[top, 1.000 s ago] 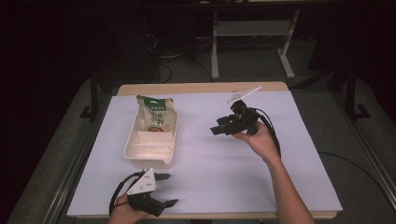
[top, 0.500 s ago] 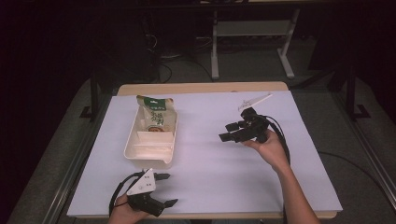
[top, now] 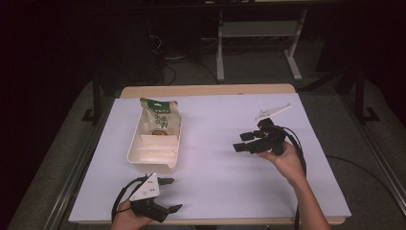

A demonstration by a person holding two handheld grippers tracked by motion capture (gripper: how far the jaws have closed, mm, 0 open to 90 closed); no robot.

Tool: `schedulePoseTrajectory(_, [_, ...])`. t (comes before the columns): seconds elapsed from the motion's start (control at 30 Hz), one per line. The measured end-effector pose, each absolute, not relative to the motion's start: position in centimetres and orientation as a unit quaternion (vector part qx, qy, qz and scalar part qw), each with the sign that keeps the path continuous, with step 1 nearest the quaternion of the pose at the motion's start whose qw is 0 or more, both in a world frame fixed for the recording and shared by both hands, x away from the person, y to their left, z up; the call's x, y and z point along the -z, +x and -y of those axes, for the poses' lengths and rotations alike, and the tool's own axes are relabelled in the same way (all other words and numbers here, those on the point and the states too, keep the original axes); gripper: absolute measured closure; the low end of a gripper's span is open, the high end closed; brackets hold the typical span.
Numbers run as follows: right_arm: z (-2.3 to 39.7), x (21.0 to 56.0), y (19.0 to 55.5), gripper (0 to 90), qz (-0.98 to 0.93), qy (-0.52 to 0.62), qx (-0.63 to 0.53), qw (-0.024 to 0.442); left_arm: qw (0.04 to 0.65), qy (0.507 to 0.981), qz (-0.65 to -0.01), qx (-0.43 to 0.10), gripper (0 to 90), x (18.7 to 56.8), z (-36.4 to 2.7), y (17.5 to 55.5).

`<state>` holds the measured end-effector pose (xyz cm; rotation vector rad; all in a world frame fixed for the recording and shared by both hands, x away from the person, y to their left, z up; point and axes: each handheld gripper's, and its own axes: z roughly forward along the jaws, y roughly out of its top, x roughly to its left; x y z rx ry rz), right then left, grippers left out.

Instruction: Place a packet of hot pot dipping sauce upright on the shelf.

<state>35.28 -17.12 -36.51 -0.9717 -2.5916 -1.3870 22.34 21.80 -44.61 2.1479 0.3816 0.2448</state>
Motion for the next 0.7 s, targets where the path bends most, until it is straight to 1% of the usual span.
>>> schedulePoseTrajectory(0.7, [20.6,38.4,32.6,36.4,0.828,-0.337,0.448,0.023,0.456,0.870,-0.157,-0.101,15.6,44.6,-21.8,22.3])
